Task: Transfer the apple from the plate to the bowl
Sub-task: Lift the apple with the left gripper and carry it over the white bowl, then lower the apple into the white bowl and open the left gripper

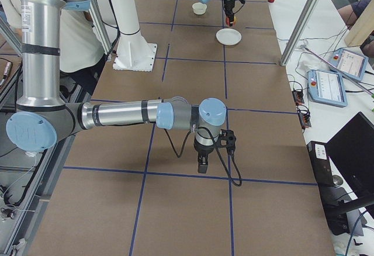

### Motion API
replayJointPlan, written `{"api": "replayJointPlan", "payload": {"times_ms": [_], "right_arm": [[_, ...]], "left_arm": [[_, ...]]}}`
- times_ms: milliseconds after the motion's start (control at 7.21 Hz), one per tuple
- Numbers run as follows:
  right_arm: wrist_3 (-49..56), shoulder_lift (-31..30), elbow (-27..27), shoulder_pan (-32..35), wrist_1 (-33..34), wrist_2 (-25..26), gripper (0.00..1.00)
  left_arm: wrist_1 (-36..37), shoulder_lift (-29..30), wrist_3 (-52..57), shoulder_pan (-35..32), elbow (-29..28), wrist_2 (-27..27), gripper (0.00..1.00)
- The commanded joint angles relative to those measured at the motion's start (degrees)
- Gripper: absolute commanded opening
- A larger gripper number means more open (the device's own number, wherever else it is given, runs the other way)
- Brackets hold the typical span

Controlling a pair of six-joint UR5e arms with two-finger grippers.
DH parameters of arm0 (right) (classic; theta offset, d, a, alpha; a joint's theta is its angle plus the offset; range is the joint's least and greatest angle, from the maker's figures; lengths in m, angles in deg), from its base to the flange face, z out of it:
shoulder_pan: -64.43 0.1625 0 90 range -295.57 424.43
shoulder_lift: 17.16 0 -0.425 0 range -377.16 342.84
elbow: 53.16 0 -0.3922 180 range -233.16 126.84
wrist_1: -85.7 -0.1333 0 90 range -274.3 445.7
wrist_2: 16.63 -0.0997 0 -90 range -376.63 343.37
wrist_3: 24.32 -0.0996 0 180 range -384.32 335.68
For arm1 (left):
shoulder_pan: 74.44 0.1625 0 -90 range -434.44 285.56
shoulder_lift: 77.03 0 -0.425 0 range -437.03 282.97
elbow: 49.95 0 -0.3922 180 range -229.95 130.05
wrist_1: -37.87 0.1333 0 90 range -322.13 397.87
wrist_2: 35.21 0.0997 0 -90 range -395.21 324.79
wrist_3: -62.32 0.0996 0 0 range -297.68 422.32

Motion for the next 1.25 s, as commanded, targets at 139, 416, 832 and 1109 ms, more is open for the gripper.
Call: {"api": "replayJointPlan", "payload": {"times_ms": [139, 416, 832, 1109], "right_arm": [[0.0, 0.0, 0.0, 0.0, 0.0, 0.0, 1.00], [0.0, 0.0, 0.0, 0.0, 0.0, 0.0, 1.00], [0.0, 0.0, 0.0, 0.0, 0.0, 0.0, 1.00], [0.0, 0.0, 0.0, 0.0, 0.0, 0.0, 1.00]], "left_arm": [[-20.1, -26.8, 8.9, -0.6, 4.8, 0.2, 0.00], [-31.1, -30.4, 7.0, 0.1, -2.9, 0.5, 0.00], [-30.8, -25.0, 4.5, 0.5, -6.8, 0.6, 0.00], [-30.8, -24.3, 4.4, 1.5, -8.3, 0.6, 0.00]]}}
